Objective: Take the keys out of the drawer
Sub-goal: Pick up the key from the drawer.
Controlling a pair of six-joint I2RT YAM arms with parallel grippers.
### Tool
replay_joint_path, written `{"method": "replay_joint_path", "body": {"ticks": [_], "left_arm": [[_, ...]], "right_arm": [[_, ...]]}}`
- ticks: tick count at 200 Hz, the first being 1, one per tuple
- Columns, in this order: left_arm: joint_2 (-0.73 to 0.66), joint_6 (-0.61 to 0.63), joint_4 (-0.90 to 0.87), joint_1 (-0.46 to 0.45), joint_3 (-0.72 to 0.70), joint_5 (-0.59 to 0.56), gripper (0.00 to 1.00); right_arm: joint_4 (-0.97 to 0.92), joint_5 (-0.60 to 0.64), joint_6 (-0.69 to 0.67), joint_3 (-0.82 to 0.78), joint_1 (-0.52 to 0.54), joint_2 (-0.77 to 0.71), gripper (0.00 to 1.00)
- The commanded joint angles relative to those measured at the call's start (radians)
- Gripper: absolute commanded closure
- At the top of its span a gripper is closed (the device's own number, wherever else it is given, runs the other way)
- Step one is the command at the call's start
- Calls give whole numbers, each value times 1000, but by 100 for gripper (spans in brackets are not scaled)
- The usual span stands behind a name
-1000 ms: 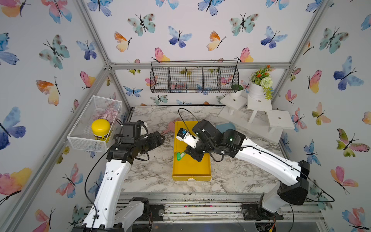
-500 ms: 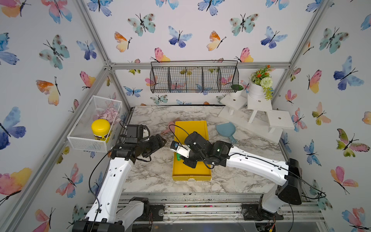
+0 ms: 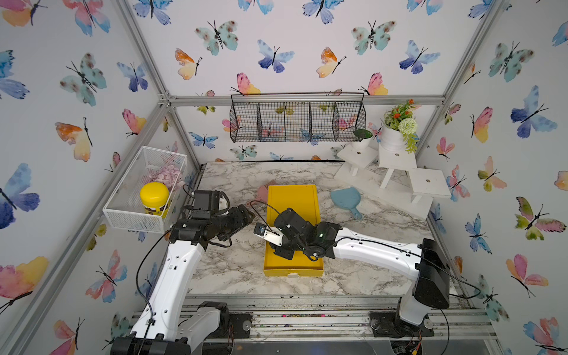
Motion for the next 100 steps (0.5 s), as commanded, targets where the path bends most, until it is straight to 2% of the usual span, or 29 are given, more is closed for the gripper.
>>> {"method": "replay_joint_path", "body": {"ticks": [1, 100], "left_arm": [[-17, -13, -7, 6, 2, -7, 18], [-23, -16, 20, 6, -24, 7, 19]], "right_arm": [[-20, 29, 2, -20, 0, 6, 71], [-199, -73, 52, -51, 0, -44, 72]]}}
